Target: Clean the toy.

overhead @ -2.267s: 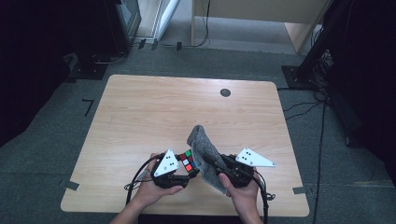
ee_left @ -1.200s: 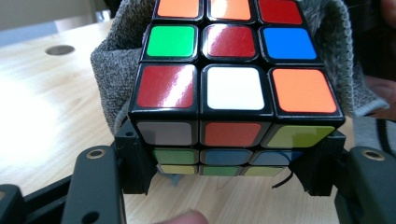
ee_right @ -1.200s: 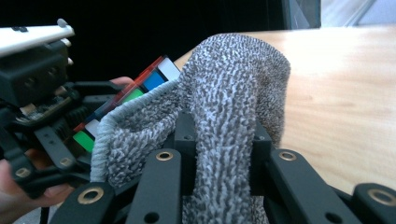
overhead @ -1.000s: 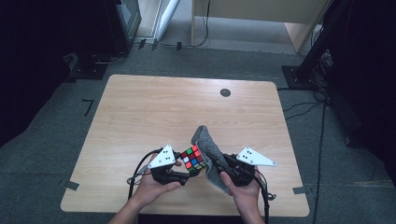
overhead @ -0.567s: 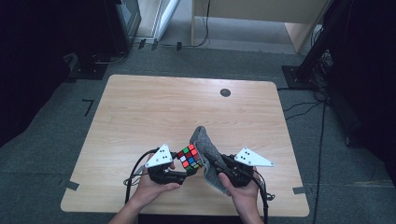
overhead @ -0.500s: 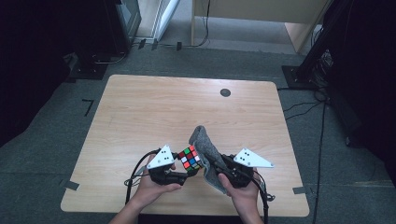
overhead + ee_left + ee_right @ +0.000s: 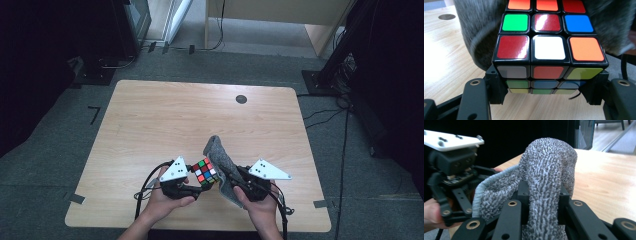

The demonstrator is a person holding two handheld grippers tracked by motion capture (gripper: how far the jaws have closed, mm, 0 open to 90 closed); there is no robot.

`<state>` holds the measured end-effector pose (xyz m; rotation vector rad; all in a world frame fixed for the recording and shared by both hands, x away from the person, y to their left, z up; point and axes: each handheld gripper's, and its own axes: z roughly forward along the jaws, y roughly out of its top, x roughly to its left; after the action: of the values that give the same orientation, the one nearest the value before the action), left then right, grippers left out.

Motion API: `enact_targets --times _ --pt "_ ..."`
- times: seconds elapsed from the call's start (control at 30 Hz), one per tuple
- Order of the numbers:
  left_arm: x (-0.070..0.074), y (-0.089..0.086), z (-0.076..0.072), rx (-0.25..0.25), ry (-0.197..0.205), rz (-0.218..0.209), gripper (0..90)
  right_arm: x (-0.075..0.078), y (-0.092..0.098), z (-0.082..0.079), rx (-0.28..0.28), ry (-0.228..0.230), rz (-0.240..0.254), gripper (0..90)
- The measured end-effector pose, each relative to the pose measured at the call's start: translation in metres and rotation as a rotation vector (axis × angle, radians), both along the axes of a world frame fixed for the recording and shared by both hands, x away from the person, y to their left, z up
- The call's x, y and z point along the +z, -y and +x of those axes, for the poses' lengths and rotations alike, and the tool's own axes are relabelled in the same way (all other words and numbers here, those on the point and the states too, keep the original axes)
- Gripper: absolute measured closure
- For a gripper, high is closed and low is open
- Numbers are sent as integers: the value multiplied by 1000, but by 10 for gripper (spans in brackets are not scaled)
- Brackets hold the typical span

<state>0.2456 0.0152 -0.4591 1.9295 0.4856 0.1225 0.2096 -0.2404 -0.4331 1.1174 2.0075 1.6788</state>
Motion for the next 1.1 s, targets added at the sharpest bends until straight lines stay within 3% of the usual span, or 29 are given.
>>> enact_targets --times 0.1,0.23,0.4,0.5,0.57,0.63,0.73,0.8,0.87,1.03,1.1 --pt "3 -5 2 12 -16 -45 348 -16 3 7 -17 -63 -37 744" --pt "8 -15 6 49 -25 -106 348 -27 4 11 22 -88 12 743" --pt "11 -25 11 88 -64 -198 347 -31 -12 7 131 -54 24 743" --pt "12 -26 10 91 -66 -211 347 -33 -30 -1 213 -10 -29 742" --pt "13 -26 10 94 -66 -214 347 -35 -39 -5 240 25 -72 741" --pt "13 -28 11 99 -68 -213 347 -34 -39 -5 219 46 -98 741" --pt "12 -28 12 96 -77 -218 347 -29 -22 0 126 59 -32 741" --pt "13 -27 12 88 -79 -226 347 -24 -15 -1 101 107 -31 739" --pt "13 -27 12 87 -83 -229 347 -24 -19 -5 115 157 -69 733" --pt "11 -27 13 95 -96 -222 347 -34 -39 -12 219 164 -141 733" --pt "12 -27 13 97 -96 -229 347 -33 -41 -13 213 180 -172 734"
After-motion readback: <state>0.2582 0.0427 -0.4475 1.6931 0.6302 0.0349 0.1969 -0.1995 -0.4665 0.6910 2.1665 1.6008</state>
